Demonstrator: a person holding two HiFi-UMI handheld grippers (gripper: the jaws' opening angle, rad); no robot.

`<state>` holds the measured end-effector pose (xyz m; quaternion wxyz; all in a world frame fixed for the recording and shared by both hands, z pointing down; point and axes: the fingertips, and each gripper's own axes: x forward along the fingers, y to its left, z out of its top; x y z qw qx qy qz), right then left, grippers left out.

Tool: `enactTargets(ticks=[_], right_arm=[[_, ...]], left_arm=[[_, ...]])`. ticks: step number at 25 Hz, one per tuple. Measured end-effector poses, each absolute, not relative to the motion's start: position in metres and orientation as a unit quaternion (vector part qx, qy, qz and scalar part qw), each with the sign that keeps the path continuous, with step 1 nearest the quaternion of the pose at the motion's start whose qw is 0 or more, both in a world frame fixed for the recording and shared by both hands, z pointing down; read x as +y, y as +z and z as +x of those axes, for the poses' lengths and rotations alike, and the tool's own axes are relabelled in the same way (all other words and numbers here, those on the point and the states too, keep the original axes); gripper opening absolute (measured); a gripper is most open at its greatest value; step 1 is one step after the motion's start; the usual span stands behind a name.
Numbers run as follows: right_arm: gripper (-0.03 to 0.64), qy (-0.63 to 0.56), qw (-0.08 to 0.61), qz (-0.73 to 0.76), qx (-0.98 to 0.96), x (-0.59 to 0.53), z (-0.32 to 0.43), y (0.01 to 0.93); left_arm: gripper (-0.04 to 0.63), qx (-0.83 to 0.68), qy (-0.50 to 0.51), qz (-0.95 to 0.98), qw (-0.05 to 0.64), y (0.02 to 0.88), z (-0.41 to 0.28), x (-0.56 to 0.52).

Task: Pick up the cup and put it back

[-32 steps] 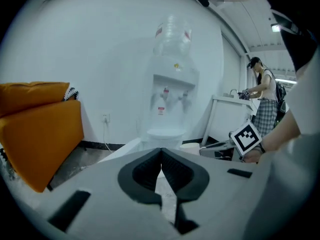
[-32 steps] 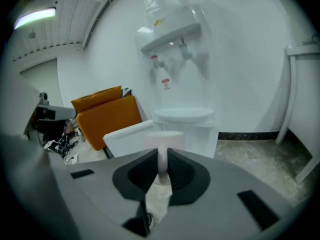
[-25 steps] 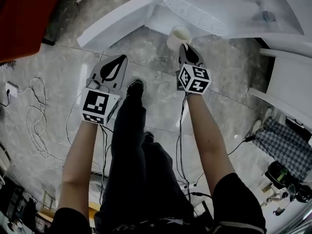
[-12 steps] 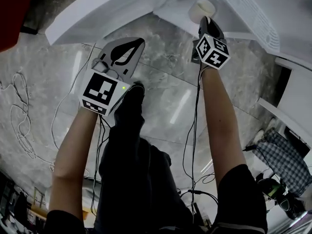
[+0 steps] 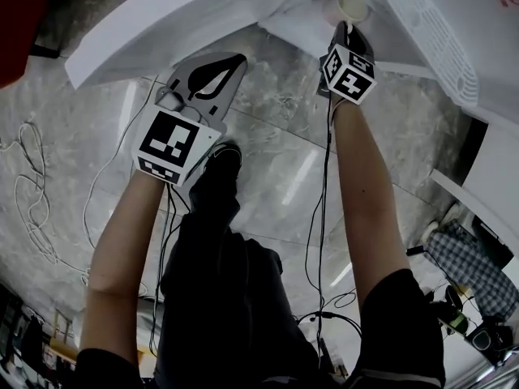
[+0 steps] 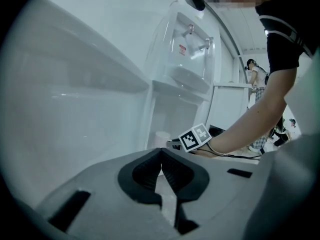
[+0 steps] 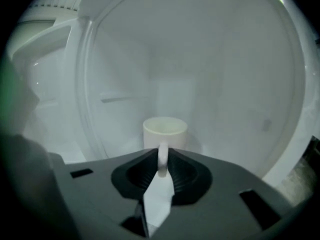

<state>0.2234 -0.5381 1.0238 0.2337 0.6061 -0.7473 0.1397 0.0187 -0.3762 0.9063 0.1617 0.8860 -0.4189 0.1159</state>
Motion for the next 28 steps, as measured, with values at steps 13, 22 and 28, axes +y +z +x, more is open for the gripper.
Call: enactTargets(ticks=[13,22,28], right_arm=[[0.138,0.175,0.221,0.604,-0.745,-0.456,0.218,0.923],[0.130,0.195,0.188,0.578,-0.769,-0.333,0.209,0.748],[0.107,0.185,0.157,0.574,-0.782,-0.272,0.227,0.606]], left_arm=[[0.009,-0.437,0.103,0.877,0.174,0.800,0.012,-0.321],[0.009,-0.429,0.100,0.881,0.173,0.647,0.044,-0.246],[0.009,-0.440,0.086,0.876,0.181,0.525,0.060,-0.183]])
